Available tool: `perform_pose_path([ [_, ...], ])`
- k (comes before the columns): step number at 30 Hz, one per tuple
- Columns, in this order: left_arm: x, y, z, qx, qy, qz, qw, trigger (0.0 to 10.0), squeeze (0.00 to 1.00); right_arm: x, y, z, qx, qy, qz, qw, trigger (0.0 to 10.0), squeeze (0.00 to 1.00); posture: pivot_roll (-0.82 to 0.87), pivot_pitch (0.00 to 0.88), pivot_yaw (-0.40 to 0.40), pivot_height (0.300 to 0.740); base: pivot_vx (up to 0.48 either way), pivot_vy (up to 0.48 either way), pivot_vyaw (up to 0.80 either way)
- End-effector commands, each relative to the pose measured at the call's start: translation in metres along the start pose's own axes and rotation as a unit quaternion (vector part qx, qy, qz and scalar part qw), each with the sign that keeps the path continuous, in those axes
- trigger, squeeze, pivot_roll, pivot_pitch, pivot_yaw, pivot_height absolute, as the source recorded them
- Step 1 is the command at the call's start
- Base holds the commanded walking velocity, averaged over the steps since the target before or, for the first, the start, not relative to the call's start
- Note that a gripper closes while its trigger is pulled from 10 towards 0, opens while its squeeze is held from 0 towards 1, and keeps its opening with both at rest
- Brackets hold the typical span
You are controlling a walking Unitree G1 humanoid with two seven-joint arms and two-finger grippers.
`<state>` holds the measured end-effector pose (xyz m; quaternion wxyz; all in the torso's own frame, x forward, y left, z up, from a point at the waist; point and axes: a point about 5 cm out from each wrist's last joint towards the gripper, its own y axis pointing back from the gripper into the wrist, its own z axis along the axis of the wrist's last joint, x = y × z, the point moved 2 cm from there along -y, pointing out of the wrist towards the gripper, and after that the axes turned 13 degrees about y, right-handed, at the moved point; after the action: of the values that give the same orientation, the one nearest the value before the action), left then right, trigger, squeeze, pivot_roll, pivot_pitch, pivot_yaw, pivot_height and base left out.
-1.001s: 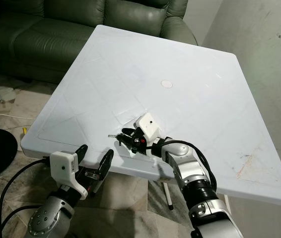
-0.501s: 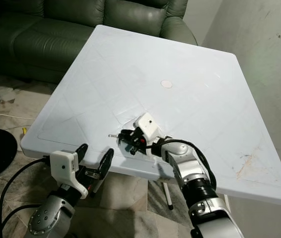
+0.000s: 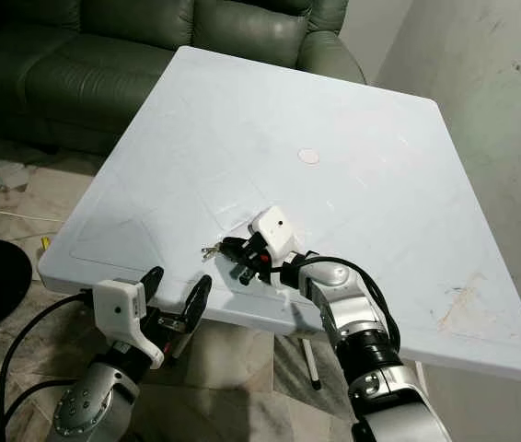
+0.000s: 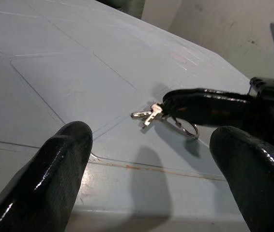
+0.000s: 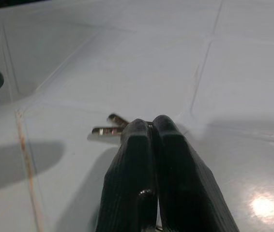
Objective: Hang keys on a hook
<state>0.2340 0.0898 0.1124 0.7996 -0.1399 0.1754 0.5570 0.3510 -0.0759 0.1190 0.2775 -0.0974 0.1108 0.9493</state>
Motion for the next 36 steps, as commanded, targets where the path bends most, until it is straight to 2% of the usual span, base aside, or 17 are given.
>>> perform_pose_path([
  [1,-0.004,-0.001,0.000,0.000,0.007,-0.002,1.000,10.0,0.00,-0.008,0.004,0.004,-0.018,-0.015,-0.012,1.000,0.0,0.00,0.10,0.147,-0.173,0.740,0.000,0.000,0.00],
  [5,-0.002,-0.003,0.002,-0.005,0.007,0.001,1.000,10.0,0.00,-0.018,0.008,0.016,-0.070,-0.044,-0.036,0.996,0.0,0.00,0.10,0.146,-0.174,0.740,0.000,0.000,0.00],
  [10,0.004,-0.012,0.011,-0.024,0.011,0.011,1.000,10.0,0.00,-0.037,0.013,0.033,-0.128,-0.094,-0.103,0.982,0.0,0.00,0.09,0.132,-0.171,0.740,0.000,0.000,0.00],
  [12,0.009,-0.023,0.021,-0.043,0.008,0.017,0.999,10.0,0.00,-0.049,0.022,0.048,-0.181,-0.120,-0.148,0.965,0.0,0.00,0.09,0.123,-0.168,0.740,0.000,0.000,0.00],
  [17,0.014,-0.034,0.034,-0.067,0.008,0.026,0.997,10.0,0.00,-0.058,0.032,0.055,-0.202,-0.135,-0.197,0.950,0.0,0.00,0.08,0.097,-0.159,0.740,0.000,0.000,0.00],
  [18,0.016,-0.038,0.038,-0.073,0.006,0.027,0.997,10.0,0.00,-0.062,0.036,0.055,-0.199,-0.137,-0.220,0.945,2.4,0.00,0.08,0.093,-0.158,0.740,0.000,0.000,0.00],
  [19,0.017,-0.041,0.041,-0.077,0.005,0.028,0.997,10.0,0.00,-0.065,0.039,0.055,-0.197,-0.139,-0.234,0.942,2.4,0.00,0.08,0.093,-0.158,0.740,0.000,0.000,0.00],
  [20,0.018,-0.042,0.043,-0.080,0.004,0.029,0.996,10.0,0.00,-0.066,0.040,0.054,-0.195,-0.139,-0.243,0.940,3.9,0.00,0.08,0.093,-0.158,0.740,0.000,0.000,0.00],
  [21,0.018,-0.042,0.043,-0.080,0.004,0.029,0.996,10.0,0.00,-0.066,0.040,0.054,-0.195,-0.139,-0.243,0.940,3.9,0.00,0.08,0.093,-0.158,0.740,0.000,0.000,0.00],
  [22,0.020,-0.044,0.045,-0.084,0.003,0.032,0.996,10.0,0.00,-0.067,0.042,0.052,-0.182,-0.135,-0.256,0.940,10.0,0.00,0.07,0.081,-0.156,0.740,0.000,0.000,0.00],
  [23,0.026,-0.047,0.049,-0.089,0.005,0.041,0.995,10.0,0.00,-0.071,0.045,0.046,-0.153,-0.134,-0.284,0.937,10.0,0.00,0.06,0.063,-0.148,0.740,0.000,0.000,0.00],
  [24,0.037,-0.051,0.054,-0.094,0.003,0.060,0.994,10.0,0.00,-0.077,0.053,0.035,-0.105,-0.117,-0.343,0.926,10.0,0.00,0.05,0.053,-0.144,0.740,0.000,0.000,0.00],
  [25,0.046,-0.052,0.057,-0.093,-0.006,0.072,0.993,10.0,0.00,-0.077,0.059,0.026,-0.068,-0.102,-0.370,0.921,10.0,0.00,0.05,0.040,-0.136,0.740,0.000,0.000,0.00],
  [29,0.052,-0.053,0.058,-0.091,-0.018,0.078,0.993,10.0,0.00,-0.076,0.062,0.020,-0.046,-0.089,-0.380,0.920,10.0,0.00,0.05,0.031,-0.129,0.740,0.000,0.000,0.00],
  [32,0.064,-0.057,0.064,-0.092,-0.023,0.094,0.991,10.0,0.00,-0.072,0.070,0.015,-0.026,-0.067,-0.398,0.914,10.0,0.00,0.04,0.020,-0.116,0.740,0.000,0.000,0.00],
  [33,0.068,-0.061,0.067,-0.093,-0.030,0.097,0.991,10.0,0.00,-0.067,0.071,0.012,-0.030,-0.089,-0.395,0.914,10.0,0.00,0.03,0.011,-0.108,0.740,0.000,0.000,0.00],
  [36,0.073,-0.065,0.072,-0.092,-0.038,0.097,0.990,10.0,0.00,-0.062,0.073,0.008,-0.021,-0.104,-0.406,0.907,10.0,0.00,0.03,0.001,-0.103,0.740,0.000,0.000,0.00],
])
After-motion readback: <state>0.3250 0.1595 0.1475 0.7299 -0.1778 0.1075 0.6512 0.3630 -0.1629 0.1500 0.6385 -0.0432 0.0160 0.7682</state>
